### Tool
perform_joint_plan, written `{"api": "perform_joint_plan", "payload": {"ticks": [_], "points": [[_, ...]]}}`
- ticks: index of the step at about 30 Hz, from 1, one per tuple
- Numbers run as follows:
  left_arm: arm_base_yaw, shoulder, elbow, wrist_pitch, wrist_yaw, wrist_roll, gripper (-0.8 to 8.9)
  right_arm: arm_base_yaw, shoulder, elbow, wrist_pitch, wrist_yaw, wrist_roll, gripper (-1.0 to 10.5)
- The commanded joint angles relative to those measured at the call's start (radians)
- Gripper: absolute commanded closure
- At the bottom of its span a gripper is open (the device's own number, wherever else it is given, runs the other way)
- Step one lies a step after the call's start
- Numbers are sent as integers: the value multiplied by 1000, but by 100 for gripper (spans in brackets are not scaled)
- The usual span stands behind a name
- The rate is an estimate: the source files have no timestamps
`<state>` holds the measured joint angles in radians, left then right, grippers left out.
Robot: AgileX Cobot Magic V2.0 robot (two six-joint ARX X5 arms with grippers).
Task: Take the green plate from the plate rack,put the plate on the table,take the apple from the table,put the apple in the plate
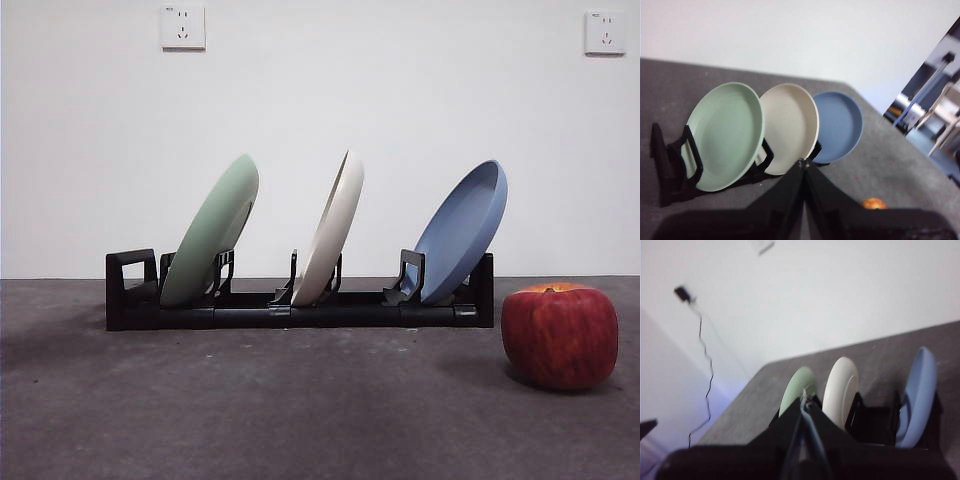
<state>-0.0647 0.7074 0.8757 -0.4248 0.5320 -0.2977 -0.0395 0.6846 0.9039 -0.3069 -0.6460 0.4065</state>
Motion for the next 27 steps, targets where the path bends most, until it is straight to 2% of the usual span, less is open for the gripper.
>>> {"api": "perform_joint_plan", "payload": {"ticks": [1,6,11,12,17,20,22,27], "points": [[-3,113,115,-64,3,85,816,1,98,99,-71,-20,-84,945],[-11,286,288,-157,2,126,814,2,253,254,-237,-20,-174,945],[-40,418,394,-193,0,128,796,11,373,360,-364,-16,-243,933],[-47,434,403,-191,0,127,763,16,389,372,-379,-15,-253,903],[-92,498,412,-164,-1,127,528,43,452,417,-407,1,-254,602],[-114,526,412,-157,-2,127,521,64,472,430,-407,30,-254,496],[-128,544,413,-136,-22,126,521,80,480,434,-403,51,-254,491],[-172,603,443,-85,-145,127,521,116,491,434,-397,64,-254,498]]}}
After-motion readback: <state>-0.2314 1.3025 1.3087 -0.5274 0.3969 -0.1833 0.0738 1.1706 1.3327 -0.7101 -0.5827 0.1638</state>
